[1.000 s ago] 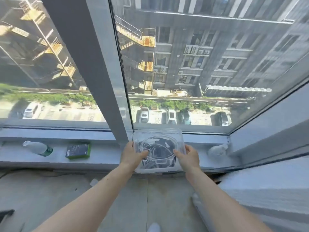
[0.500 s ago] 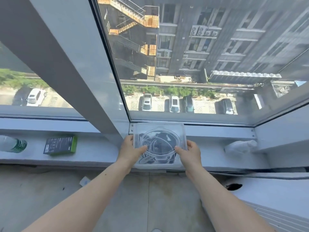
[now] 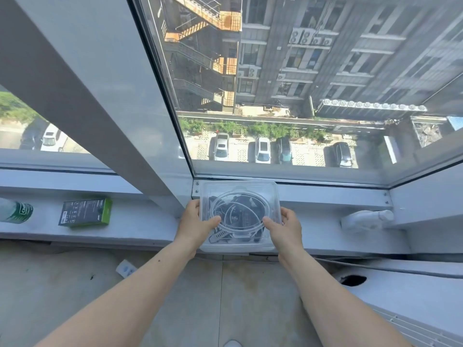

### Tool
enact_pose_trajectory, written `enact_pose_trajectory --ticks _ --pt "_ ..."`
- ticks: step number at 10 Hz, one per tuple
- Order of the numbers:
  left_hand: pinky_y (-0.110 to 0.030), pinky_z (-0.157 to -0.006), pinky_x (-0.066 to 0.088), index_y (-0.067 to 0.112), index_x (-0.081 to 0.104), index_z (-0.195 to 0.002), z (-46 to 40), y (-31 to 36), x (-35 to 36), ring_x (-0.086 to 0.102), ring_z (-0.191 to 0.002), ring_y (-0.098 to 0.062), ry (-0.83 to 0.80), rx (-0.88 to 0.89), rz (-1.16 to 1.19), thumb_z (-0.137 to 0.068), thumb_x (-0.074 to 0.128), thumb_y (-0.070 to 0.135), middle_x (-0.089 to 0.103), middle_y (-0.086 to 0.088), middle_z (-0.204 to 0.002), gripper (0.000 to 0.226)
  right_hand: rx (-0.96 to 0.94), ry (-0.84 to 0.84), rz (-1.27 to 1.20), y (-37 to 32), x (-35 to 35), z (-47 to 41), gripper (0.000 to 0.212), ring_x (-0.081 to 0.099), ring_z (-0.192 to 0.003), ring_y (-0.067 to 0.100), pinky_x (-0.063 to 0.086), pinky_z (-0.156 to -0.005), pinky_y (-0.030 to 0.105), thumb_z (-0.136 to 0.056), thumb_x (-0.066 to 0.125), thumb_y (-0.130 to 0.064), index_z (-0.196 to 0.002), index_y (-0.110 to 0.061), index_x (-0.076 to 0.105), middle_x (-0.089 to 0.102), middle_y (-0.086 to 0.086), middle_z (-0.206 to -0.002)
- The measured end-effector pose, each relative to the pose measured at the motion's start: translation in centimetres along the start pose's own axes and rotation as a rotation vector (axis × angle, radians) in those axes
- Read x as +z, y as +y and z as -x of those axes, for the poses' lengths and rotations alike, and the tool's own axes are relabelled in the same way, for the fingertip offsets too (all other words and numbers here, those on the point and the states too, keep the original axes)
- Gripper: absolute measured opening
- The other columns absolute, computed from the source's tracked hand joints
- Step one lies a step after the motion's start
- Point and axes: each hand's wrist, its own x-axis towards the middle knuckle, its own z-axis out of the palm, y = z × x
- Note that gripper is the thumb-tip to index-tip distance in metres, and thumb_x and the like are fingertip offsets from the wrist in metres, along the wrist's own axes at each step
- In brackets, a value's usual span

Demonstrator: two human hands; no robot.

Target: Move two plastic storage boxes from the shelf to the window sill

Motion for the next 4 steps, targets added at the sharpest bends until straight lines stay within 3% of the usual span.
enact_pose_trajectory --ticks 2,3,4 --pt "-0.042 -0.101 0.048 0.018 0.044 -0.133 -0.1 -0.1 -0.1 0.056 -0.109 -0.016 -0.013 0.005 -0.047 -0.082 0.071 0.021 0.058 0.002 -0.129 0.058 -0.009 -0.027 0.039 0.0 0.1 0.0 0.045 0.06 -0.1 0.02 0.046 -0.083 0.03 -0.088 0.066 -0.015 -0.129 -0.014 0.047 0.061 0.003 -0.117" --pt "-0.043 -0.109 0.041 0.016 0.033 -0.144 0.2 -0.1 -0.4 0.049 -0.129 -0.02 -0.048 -0.023 -0.054 -0.083 0.071 0.027 0.047 -0.003 -0.148 0.073 -0.005 -0.051 0.063 -0.1 -0.4 0.2 0.058 0.053 -0.121 0.021 0.044 -0.1 0.036 -0.088 0.066 -0.021 -0.138 -0.013 0.038 0.052 0.004 -0.138" --pt "-0.041 -0.116 0.032 0.013 0.02 -0.152 0.9 -0.3 -1.5 0.034 -0.144 -0.02 -0.033 -0.063 0.077 -0.084 0.07 0.028 0.029 -0.006 -0.16 0.086 -0.05 0.05 -0.03 -0.8 -2.3 1.0 0.055 0.047 -0.129 0.018 0.038 -0.107 0.035 -0.09 0.064 -0.021 -0.138 -0.011 0.04 0.049 0.004 -0.142"
